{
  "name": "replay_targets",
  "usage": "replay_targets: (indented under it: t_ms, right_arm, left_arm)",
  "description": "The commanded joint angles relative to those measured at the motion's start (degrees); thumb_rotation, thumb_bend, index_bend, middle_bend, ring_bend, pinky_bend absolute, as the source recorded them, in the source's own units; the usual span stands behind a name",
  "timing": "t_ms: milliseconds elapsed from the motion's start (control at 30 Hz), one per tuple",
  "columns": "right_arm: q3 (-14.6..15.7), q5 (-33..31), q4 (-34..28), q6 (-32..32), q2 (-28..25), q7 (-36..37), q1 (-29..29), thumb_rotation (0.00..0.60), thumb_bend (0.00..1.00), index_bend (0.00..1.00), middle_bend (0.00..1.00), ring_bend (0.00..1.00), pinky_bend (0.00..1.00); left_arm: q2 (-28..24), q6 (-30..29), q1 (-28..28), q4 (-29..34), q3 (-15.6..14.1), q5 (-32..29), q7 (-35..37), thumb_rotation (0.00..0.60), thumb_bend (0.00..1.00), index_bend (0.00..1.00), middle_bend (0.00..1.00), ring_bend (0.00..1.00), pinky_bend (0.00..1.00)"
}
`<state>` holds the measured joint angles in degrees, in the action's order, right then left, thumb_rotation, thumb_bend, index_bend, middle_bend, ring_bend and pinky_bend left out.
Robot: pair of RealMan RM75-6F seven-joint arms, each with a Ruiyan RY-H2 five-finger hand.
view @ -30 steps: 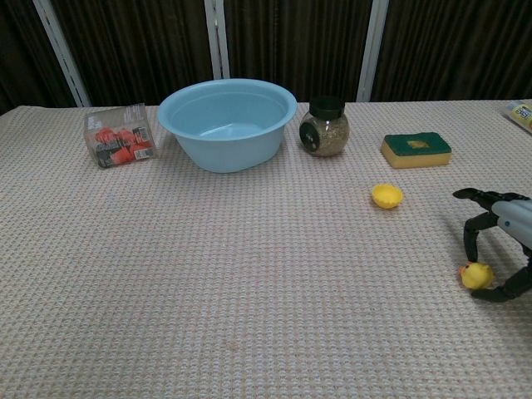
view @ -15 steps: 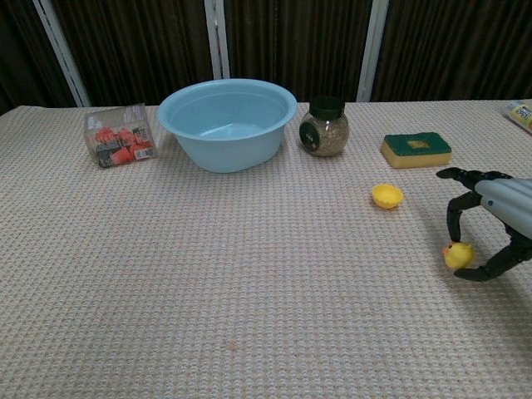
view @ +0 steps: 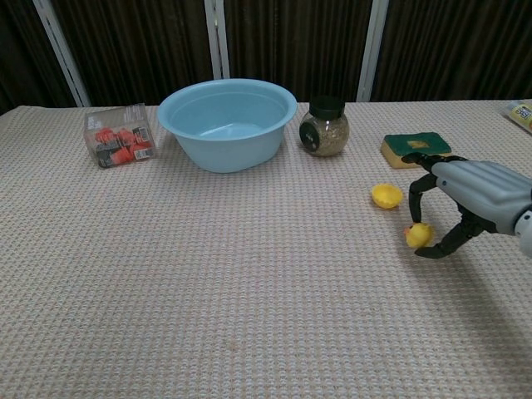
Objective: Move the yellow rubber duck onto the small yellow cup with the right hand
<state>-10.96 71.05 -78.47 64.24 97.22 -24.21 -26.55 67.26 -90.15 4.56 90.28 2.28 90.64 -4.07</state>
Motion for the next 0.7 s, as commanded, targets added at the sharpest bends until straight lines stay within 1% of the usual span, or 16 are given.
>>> replay_targets:
  t_ms: [33, 400, 700]
  right_arm:
    - [-0.6, -0.6, 1.3, -0.9, 1.3, -0.5, -1.2, 0.6, 0.14, 0.56, 0.0, 0.0, 0.0]
    - [-2.4, -2.1, 7.3, -4.0, 5.1, 0.5, -5.2, 0.6, 0.14, 0.56, 0.0, 0.0, 0.0]
    - [-3.1, -2.3, 9.7, -4.9, 4.7, 1.5, -6.8, 0.6, 0.14, 0.56, 0.0, 0.0, 0.0]
  left_arm:
    - [0.0, -0.2, 0.0, 0.0, -0.1, 0.3, -0.1, 0.6, 0.0, 0.0, 0.0, 0.0, 0.2]
    - [0.1, -0.4, -0.2, -0.1, -0.2, 0.3, 0.5, 0.6, 0.0, 0.0, 0.0, 0.0, 0.2]
    - [0.0, 0.3, 0.1, -0.1, -0.3, 0.3, 0.8, 0.6, 0.0, 0.0, 0.0, 0.0, 0.2]
